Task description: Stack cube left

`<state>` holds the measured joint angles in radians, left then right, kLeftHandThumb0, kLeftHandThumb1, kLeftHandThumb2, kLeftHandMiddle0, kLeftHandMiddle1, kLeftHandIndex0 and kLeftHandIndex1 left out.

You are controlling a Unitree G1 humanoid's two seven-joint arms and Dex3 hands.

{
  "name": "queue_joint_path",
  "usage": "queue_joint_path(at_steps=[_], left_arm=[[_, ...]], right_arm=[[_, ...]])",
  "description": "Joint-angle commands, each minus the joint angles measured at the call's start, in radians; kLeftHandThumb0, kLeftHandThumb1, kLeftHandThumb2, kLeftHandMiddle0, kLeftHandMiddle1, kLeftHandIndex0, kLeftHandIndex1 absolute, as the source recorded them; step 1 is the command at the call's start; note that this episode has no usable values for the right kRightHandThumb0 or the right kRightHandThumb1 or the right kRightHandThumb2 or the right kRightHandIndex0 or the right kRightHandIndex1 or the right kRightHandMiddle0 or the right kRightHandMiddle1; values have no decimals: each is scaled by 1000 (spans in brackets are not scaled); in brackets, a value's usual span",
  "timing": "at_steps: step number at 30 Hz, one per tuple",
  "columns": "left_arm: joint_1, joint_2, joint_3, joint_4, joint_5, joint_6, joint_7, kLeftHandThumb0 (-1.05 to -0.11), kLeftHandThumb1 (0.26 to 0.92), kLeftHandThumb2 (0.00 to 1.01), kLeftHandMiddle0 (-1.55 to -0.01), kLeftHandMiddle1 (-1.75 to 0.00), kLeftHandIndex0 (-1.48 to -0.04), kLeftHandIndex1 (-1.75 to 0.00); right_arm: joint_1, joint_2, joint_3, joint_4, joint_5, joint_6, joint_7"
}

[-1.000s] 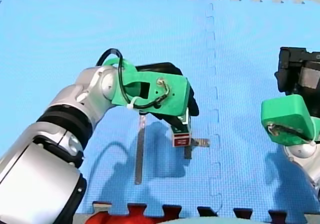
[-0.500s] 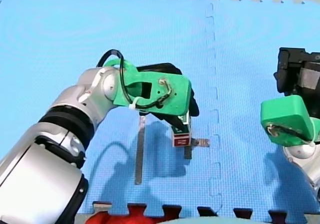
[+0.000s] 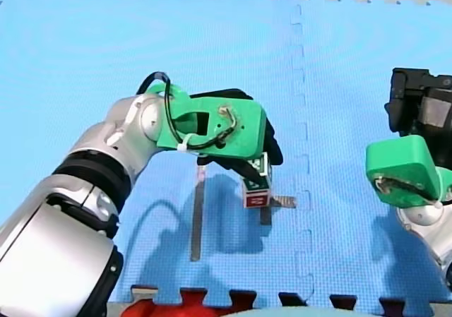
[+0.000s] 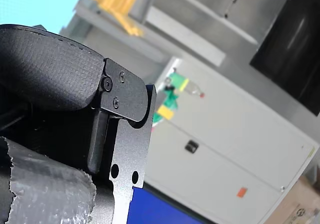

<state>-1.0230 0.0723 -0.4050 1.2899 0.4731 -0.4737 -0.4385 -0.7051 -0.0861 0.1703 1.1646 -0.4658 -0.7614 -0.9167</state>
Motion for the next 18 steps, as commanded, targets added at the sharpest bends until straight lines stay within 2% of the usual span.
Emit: queue_joint_path(at_steps=[1,18], left_arm=[[-4,5,-3,-2,4,4,3,-466,847,4,-1085,-1746,-1389,-21],[1,8,-21,-9,26,4,32,-469,847,2,-1087,-1746,-1385,-14]], right_arm=[[1,0,-2,0,3,0,-4],[4,-4,1,-4,-2,-6,-13]])
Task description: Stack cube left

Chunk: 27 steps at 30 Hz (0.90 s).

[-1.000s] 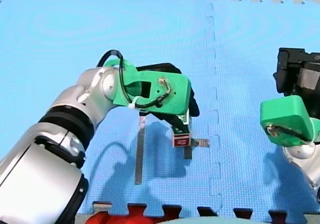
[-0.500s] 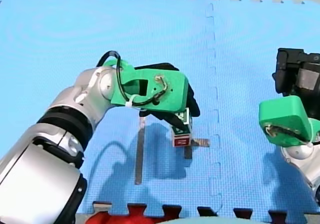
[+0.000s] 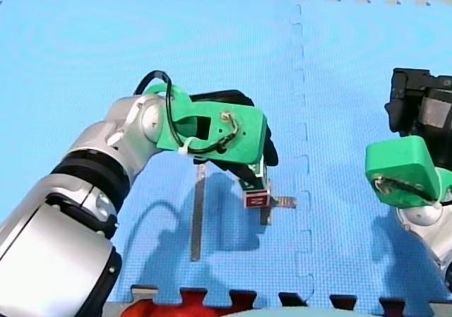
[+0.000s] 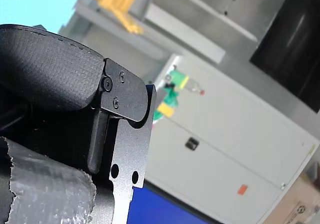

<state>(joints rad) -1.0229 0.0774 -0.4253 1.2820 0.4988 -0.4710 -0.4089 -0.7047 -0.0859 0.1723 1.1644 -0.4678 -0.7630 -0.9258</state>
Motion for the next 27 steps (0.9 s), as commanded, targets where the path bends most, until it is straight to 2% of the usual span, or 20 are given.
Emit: queue_joint_path(at_steps=[1,21,27], left_arm=[[2,3,0,-1,0,1,3,-468,847,2,-1088,-1746,-1387,-14],[19,-5,35,4,-39,11,-17,-464,849,1,-1095,-1746,-1433,-29],[16,-5,23,2,-26,9,-15,-463,843,0,-1093,-1746,-1412,-15]], right_arm=[[4,-5,-1,-5,0,-5,-4],[4,5,6,-16,-8,11,-18],[3,7,6,-16,-9,16,-19]])
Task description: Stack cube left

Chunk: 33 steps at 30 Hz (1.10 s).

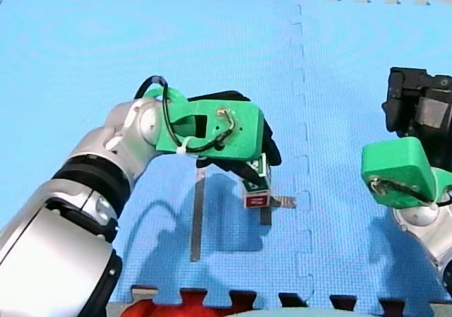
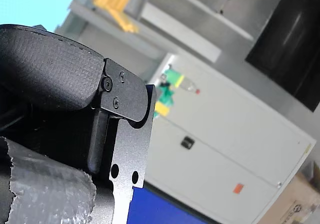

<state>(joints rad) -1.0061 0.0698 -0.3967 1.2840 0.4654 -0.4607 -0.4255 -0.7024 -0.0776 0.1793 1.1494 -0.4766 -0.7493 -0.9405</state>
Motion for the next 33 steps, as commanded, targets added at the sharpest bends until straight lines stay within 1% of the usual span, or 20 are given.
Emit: queue_joint_path(at_steps=[1,7,19,33], left_arm=[[-1,3,-10,-1,12,-2,4,-463,840,0,-1091,-1746,-1407,-12],[-2,4,-25,-2,28,-4,15,-466,825,0,-1081,-1746,-1379,0],[13,8,-32,3,38,-23,55,-475,818,0,-1067,-1746,-1359,0],[18,8,-55,6,68,-39,104,-482,808,0,-1050,-1746,-1350,0]], right_arm=[[1,-1,-1,-1,0,2,-4],[2,1,-1,-2,1,1,-4],[3,0,-3,-1,4,-3,-2],[7,0,-3,-2,4,-9,-4]])
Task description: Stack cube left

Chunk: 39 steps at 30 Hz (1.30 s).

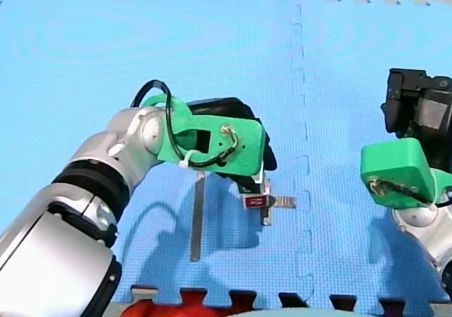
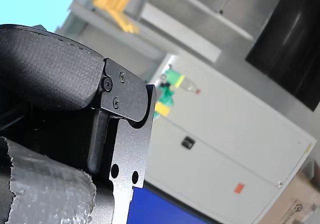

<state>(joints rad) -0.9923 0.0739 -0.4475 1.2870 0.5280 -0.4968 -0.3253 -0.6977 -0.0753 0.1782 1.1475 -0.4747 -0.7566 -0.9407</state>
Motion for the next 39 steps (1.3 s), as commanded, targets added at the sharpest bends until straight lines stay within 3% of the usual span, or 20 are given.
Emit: queue_joint_path(at_steps=[1,32,34,35,37,39], left_arm=[[4,4,-6,3,7,-4,6,-483,808,0,-1050,-1746,-1350,0],[13,0,-11,5,10,-51,60,-477,819,3,-1057,-1746,-1340,0],[11,0,-11,6,10,-47,59,-539,829,7,-1054,-1746,-1094,0],[10,-1,-12,6,13,-43,61,-628,815,4,-1052,-1746,-971,0],[8,-1,-15,4,16,-37,66,-717,806,1,-1041,-1746,-816,0],[11,-4,-2,1,2,-36,64,-743,804,0,-1019,-1746,-751,0]], right_arm=[[2,-2,-2,0,1,-2,-5],[-9,6,6,22,-5,12,-22],[-11,6,6,24,-5,13,-22],[-12,6,6,25,-5,13,-22],[-14,7,6,26,-5,14,-22],[-15,7,6,28,-4,15,-22]])
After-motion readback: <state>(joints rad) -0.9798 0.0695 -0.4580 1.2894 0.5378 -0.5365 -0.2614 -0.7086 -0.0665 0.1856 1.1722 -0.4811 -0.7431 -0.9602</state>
